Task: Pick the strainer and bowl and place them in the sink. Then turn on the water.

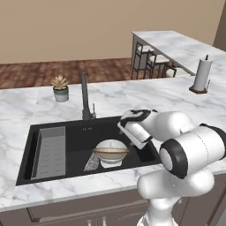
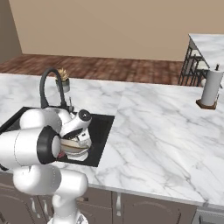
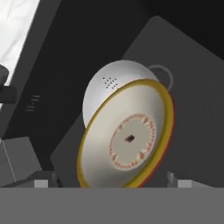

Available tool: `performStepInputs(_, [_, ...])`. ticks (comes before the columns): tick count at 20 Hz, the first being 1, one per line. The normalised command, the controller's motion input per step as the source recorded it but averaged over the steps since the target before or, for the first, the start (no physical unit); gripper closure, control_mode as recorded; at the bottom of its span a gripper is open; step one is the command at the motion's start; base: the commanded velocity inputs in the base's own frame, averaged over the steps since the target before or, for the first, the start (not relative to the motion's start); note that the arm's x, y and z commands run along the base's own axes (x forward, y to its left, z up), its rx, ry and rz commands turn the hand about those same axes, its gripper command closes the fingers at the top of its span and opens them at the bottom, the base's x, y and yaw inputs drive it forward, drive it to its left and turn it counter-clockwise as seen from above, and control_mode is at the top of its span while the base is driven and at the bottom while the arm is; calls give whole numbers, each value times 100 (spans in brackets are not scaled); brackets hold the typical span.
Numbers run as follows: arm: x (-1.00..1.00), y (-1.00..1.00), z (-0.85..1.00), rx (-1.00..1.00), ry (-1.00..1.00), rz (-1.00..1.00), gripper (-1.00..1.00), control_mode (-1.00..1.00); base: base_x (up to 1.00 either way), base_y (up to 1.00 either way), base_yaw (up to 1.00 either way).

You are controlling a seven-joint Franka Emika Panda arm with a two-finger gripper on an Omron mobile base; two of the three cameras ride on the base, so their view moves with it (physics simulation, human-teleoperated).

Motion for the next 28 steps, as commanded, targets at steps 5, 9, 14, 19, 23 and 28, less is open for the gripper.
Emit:
performStepInputs(5, [-14, -1, 30, -4, -11, 0, -100, -100, 0, 0, 0])
performStepInputs(9, [-5, -2, 18, -5, -14, 0, -100, -100, 0, 0, 0])
performStepInputs(14, [0, -4, 1, -5, -21, 0, -100, -100, 0, 0, 0])
performStepInputs(19, [0, -1, 4, -5, -22, 0, -100, -100, 0, 0, 0])
performStepInputs(23, [0, 0, 2, -6, -20, 0, -100, -100, 0, 0, 0])
performStepInputs(28, [0, 0, 5, -7, -18, 0, -100, -100, 0, 0, 0])
